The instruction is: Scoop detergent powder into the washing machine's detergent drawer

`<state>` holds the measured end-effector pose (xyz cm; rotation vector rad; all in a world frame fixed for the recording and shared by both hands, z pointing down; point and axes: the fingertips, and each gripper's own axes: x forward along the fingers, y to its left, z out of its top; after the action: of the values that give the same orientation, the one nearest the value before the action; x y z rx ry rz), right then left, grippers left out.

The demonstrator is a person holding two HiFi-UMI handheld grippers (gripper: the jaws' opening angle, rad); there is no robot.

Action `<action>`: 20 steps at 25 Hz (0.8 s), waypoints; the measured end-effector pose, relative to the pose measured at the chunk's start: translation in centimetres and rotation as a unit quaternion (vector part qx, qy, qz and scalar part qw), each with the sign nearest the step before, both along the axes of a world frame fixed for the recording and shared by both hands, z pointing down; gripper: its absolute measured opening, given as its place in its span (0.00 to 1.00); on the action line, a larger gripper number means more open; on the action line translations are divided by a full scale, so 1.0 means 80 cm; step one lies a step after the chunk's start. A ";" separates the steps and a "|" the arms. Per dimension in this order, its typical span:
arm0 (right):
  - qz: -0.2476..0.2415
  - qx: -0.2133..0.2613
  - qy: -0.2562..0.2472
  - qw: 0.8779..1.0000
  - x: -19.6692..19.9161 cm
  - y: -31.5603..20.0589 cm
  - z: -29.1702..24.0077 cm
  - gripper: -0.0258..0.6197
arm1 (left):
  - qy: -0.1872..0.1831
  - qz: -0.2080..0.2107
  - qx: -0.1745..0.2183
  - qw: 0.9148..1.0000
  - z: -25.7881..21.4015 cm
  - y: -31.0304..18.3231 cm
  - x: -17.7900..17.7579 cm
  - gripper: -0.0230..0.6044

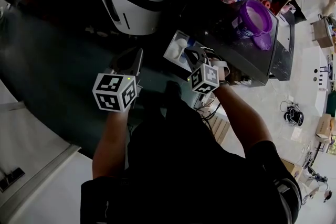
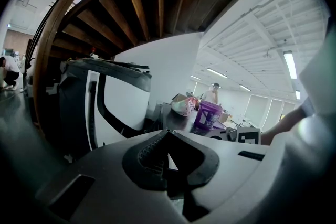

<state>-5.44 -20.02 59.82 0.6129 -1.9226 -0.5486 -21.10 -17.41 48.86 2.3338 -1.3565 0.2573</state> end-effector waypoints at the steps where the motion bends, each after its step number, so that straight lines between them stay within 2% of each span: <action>1: -0.001 0.004 0.000 1.000 -0.001 0.000 0.000 0.07 | -0.001 0.000 -0.001 1.000 0.001 0.001 0.000 0.05; 4: -0.005 0.010 0.003 1.000 -0.003 -0.001 0.004 0.07 | -0.004 -0.001 -0.004 1.000 0.004 0.003 -0.001 0.05; 11: 0.003 -0.019 0.021 1.000 0.005 -0.004 0.032 0.07 | -0.006 -0.005 -0.004 1.000 0.003 0.004 -0.004 0.05; 17: 0.013 -0.031 0.009 0.999 0.008 -0.007 0.021 0.07 | -0.004 -0.003 0.003 1.000 -0.007 0.002 0.000 0.05; 20: 0.037 -0.035 -0.024 0.998 0.008 -0.010 0.002 0.07 | -0.002 0.000 0.011 1.000 -0.019 0.000 -0.002 0.05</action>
<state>-4.80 -20.82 59.98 0.6540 -1.9465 -0.4209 -21.29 -17.38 47.35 2.3517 -1.3673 0.2484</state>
